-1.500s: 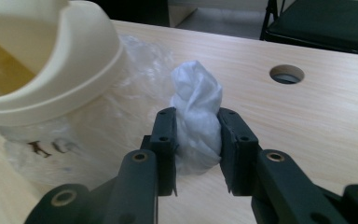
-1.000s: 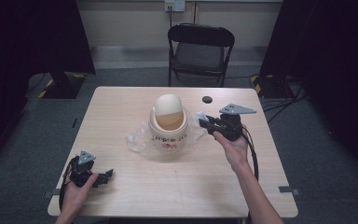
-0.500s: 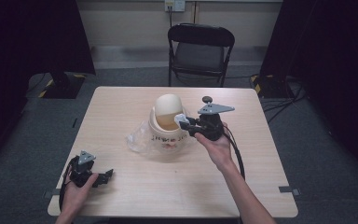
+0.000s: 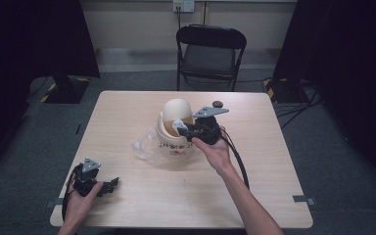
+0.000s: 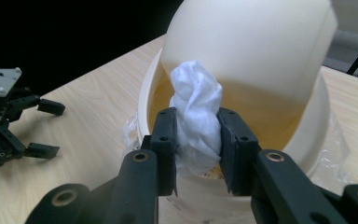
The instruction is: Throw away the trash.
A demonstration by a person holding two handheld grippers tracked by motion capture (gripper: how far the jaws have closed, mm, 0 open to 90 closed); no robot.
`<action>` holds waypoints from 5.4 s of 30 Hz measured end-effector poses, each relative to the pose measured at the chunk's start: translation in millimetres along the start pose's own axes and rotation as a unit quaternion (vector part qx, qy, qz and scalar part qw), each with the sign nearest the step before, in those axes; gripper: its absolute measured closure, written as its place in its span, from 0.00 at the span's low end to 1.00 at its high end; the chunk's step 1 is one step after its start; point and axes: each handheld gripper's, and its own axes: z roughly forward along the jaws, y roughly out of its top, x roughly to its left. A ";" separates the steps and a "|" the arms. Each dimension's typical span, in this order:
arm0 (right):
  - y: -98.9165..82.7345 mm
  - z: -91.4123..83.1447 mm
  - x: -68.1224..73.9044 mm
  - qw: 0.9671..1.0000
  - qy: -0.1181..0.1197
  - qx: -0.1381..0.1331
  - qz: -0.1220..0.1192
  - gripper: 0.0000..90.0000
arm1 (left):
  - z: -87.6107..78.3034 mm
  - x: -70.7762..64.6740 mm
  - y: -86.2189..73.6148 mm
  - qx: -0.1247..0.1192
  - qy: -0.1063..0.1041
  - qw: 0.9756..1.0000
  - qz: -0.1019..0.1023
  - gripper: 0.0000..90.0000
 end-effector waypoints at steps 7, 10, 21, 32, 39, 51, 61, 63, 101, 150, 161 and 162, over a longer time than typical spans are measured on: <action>-1.2 11.1 -4.0 1.000 0.003 0.009 0.008 0.78 | 0.0 0.0 0.0 0.000 0.000 1.000 0.000 0.00; -2.5 15.5 -5.3 1.000 0.002 0.018 0.011 0.77 | 0.0 0.0 0.0 0.000 0.000 1.000 0.000 0.00; -3.7 27.5 -5.3 0.999 -0.006 0.032 0.013 0.71 | 0.0 0.0 0.0 0.000 0.000 1.000 0.000 0.00; -0.9 23.5 -2.5 1.000 -0.004 0.017 0.011 0.62 | 0.0 0.0 0.0 0.000 0.000 1.000 0.000 0.00; -0.5 20.1 -5.2 1.000 -0.001 0.012 0.019 0.64 | 0.0 0.0 0.0 0.000 0.000 1.000 0.000 0.00; 0.9 4.5 -8.0 1.000 -0.006 -0.005 0.021 0.66 | 0.0 0.0 0.0 0.000 0.000 1.000 0.000 0.00; -1.2 -9.9 -13.2 0.999 -0.019 -0.014 0.024 0.65 | 0.0 0.0 0.0 0.000 0.000 1.000 0.000 0.00; -2.8 -12.7 -14.5 0.999 -0.024 -0.015 0.026 0.62 | 0.0 0.0 0.0 0.000 0.000 1.000 0.000 0.00; -68.3 -93.5 -68.3 0.985 -0.136 -0.019 0.106 0.16 | 0.0 0.0 0.0 0.000 0.000 1.000 0.000 0.00; -204.6 -128.5 -91.3 0.954 -0.227 0.113 0.162 0.16 | 0.0 0.0 0.0 0.000 0.000 1.000 0.000 0.00; -213.1 -122.4 -79.9 0.953 -0.262 0.097 0.122 0.14 | 0.0 0.0 0.0 0.000 0.000 1.000 0.000 0.00; -213.0 -122.5 -79.9 0.953 -0.262 0.098 0.121 0.14 | 0.0 0.0 0.0 0.000 0.000 1.000 0.000 0.00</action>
